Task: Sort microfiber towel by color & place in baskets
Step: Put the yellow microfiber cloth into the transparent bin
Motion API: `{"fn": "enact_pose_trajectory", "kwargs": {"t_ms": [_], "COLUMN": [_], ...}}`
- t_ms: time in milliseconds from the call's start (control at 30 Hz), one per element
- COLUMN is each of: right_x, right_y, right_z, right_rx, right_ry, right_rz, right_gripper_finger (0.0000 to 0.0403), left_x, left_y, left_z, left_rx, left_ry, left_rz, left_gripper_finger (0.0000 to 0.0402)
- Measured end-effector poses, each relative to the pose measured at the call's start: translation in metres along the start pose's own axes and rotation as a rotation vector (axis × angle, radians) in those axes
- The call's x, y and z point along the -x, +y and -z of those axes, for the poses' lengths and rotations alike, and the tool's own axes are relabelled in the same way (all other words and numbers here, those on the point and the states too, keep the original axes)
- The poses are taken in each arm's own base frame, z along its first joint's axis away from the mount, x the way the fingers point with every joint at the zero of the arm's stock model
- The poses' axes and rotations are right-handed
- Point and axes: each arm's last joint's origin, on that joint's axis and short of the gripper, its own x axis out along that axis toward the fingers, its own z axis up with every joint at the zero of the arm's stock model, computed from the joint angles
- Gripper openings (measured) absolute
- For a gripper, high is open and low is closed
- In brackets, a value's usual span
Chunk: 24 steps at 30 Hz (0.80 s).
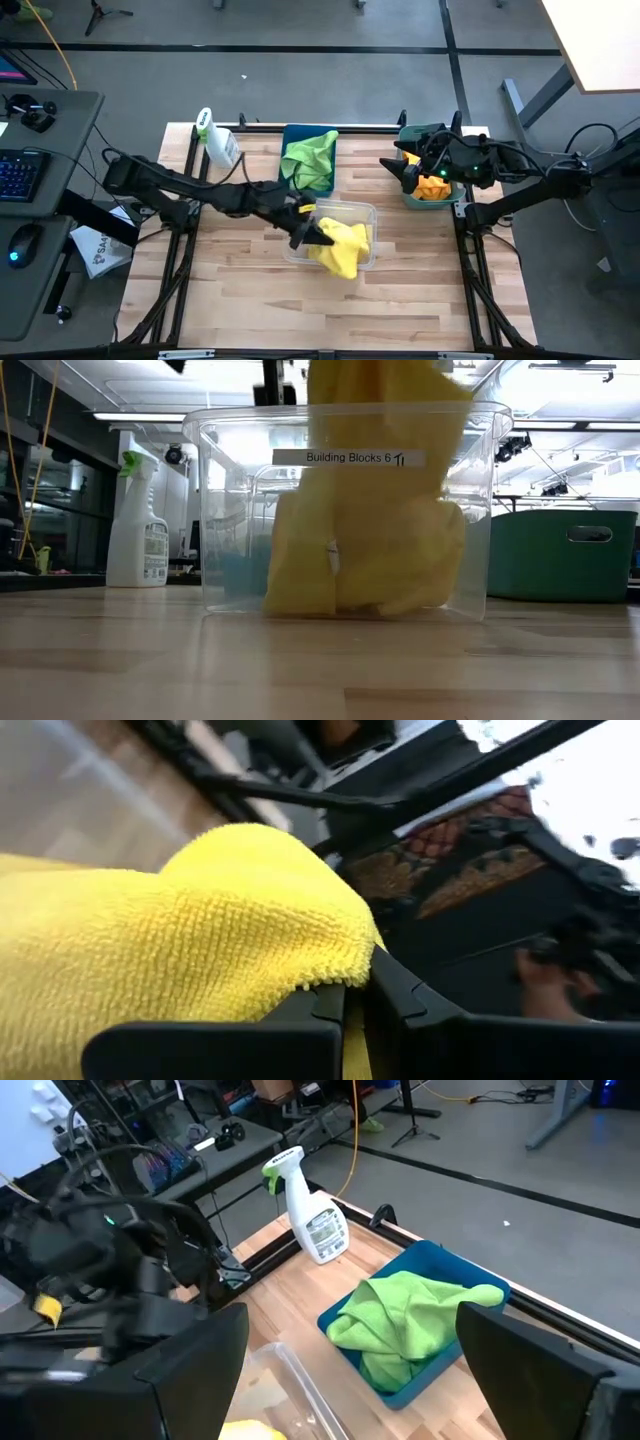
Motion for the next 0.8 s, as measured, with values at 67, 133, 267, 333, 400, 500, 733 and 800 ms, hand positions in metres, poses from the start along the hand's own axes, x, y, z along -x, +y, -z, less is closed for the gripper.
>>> {"fn": "enact_pose_trajectory", "kwargs": {"t_ms": [67,133,267,333,400,500,733,800], "right_x": [0.0,0.0,0.0,0.0,0.0,0.0,-0.001,-0.002], "right_y": [0.0,0.0,0.0,0.0,-0.001,-0.001,0.0,0.0], "right_z": [0.0,0.0,0.0,0.0,0.001,0.001,0.001,0.001], "right_rx": [0.0,-0.002,-0.02,-0.023,-0.023,-0.022,-0.028,-0.024], "right_ry": [0.0,0.0,0.0,0.004,0.004,0.005,0.003,0.002], "right_rz": [0.001,0.001,0.002,0.004,0.008,0.009,0.017,0.024], "right_gripper_finger": [0.0353,0.0353,0.0353,0.0353,0.0353,0.0353,0.0353,0.0353], "left_x": [-0.003,-0.003,-0.001,0.002,0.005,0.009,0.01,0.009], "left_y": [0.011,0.02,0.034,0.039,0.042,0.043,0.027,0.02], "left_z": [-0.002,-0.006,-0.014,-0.015,-0.014,-0.011,-0.006,-0.008], "left_rx": [0.011,0.027,0.003,-0.025,-0.058,-0.121,-0.286,-0.326], "left_ry": [0.001,-0.039,-0.127,-0.139,-0.116,-0.058,0.06,0.058], "left_rz": [-0.048,-0.108,-0.238,-0.3,-0.358,-0.433,-0.541,-0.524], "left_gripper_finger": [0.0,0.0,0.0,0.0,0.0,0.0,0.0,0.0003]}}
